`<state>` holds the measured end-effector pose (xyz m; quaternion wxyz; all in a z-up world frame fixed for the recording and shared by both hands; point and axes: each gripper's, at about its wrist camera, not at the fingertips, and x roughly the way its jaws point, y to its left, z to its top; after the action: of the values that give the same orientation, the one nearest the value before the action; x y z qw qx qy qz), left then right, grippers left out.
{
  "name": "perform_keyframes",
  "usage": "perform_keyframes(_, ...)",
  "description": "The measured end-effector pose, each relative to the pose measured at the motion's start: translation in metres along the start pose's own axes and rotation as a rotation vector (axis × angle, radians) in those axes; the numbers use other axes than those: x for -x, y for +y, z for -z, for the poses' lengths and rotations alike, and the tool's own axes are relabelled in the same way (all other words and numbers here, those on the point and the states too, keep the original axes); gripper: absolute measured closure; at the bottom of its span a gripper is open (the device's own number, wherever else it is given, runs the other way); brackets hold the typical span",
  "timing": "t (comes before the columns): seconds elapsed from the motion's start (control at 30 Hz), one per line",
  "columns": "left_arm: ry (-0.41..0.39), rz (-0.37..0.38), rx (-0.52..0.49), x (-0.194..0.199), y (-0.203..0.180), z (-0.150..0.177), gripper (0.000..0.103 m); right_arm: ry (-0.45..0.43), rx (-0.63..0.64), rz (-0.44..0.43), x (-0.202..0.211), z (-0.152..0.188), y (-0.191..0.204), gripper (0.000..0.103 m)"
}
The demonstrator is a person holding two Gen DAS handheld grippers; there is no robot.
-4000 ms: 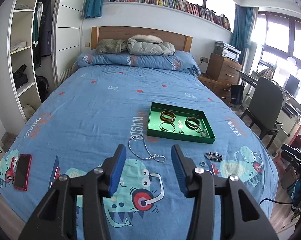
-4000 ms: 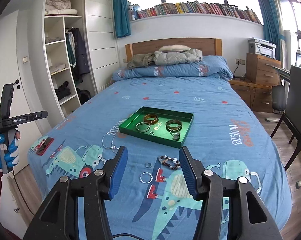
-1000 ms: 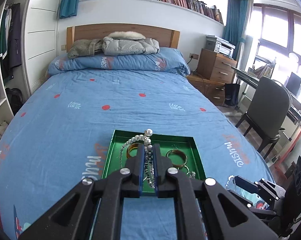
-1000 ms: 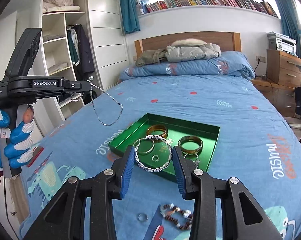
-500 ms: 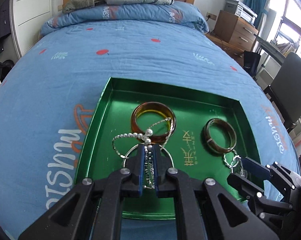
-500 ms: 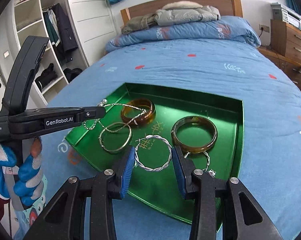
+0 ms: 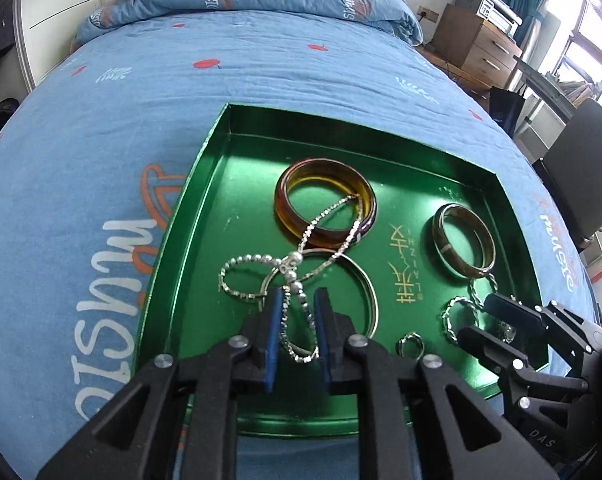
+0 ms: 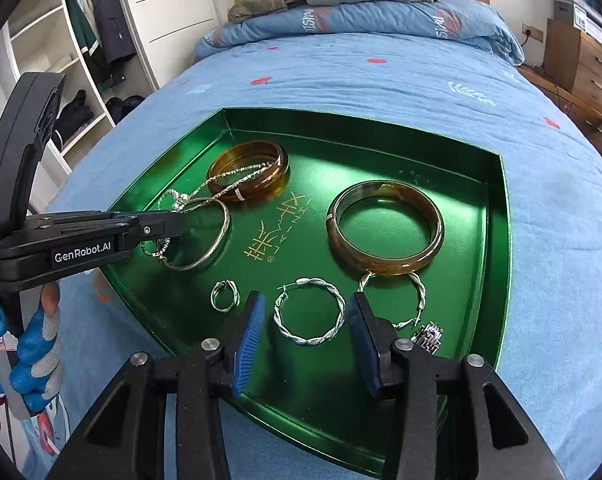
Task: Organize jewelry
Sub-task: 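Release the necklace and hoop in the tray and lift both tools away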
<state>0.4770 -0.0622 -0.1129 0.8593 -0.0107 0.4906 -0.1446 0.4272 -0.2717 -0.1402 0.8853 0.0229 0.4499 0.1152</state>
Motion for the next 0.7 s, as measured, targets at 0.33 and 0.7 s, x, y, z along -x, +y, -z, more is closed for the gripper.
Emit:
perform_keyframes(0.33, -0.099, -0.008, -0.001, 0.093, -0.002, -0.004, 0.073, -0.125, -0.029, 0.018, 0.092, 0.001, 0.002, 0.054)
perform_keyframes(0.7, -0.298, -0.037, 0.018, 0.258, -0.007, 0.046, 0.073, -0.307, -0.050, 0.031, 0.249, 0.031, 0.006, 0.050)
